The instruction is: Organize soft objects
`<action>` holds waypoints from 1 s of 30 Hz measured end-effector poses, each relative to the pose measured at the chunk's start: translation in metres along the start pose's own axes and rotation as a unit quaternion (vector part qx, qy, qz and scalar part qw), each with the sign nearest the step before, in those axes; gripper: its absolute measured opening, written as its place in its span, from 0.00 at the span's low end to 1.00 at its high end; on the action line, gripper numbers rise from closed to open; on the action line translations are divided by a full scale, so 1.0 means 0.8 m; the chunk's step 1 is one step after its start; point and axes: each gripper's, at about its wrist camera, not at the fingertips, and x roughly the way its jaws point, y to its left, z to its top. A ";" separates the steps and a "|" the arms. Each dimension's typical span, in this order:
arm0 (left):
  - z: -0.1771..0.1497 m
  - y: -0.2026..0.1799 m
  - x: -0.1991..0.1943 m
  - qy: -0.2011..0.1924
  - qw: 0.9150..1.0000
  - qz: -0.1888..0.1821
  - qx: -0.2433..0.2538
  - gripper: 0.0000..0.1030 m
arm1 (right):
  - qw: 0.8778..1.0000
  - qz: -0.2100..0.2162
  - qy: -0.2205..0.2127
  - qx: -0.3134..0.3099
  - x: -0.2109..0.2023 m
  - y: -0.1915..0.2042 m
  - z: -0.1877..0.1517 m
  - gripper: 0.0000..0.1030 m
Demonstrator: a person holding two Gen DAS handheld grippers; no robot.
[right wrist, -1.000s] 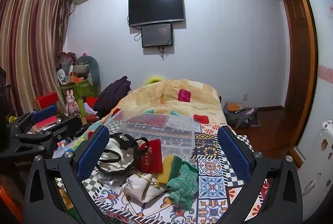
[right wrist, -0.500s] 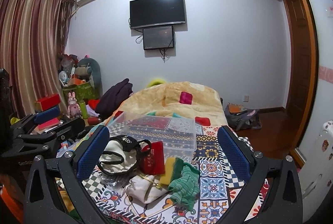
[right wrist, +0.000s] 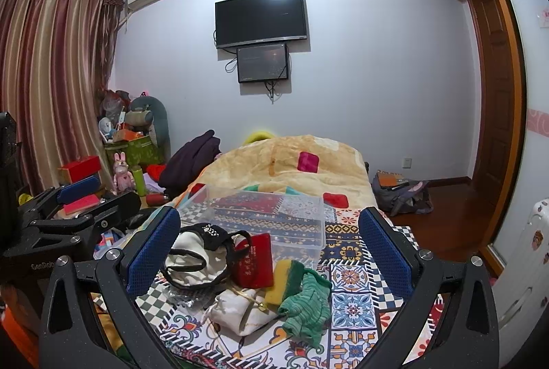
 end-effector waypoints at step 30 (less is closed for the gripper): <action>0.009 0.001 0.006 0.026 1.000 -0.013 -0.001 1.00 | 1.000 0.013 0.016 0.002 0.009 -0.003 -0.001 1.00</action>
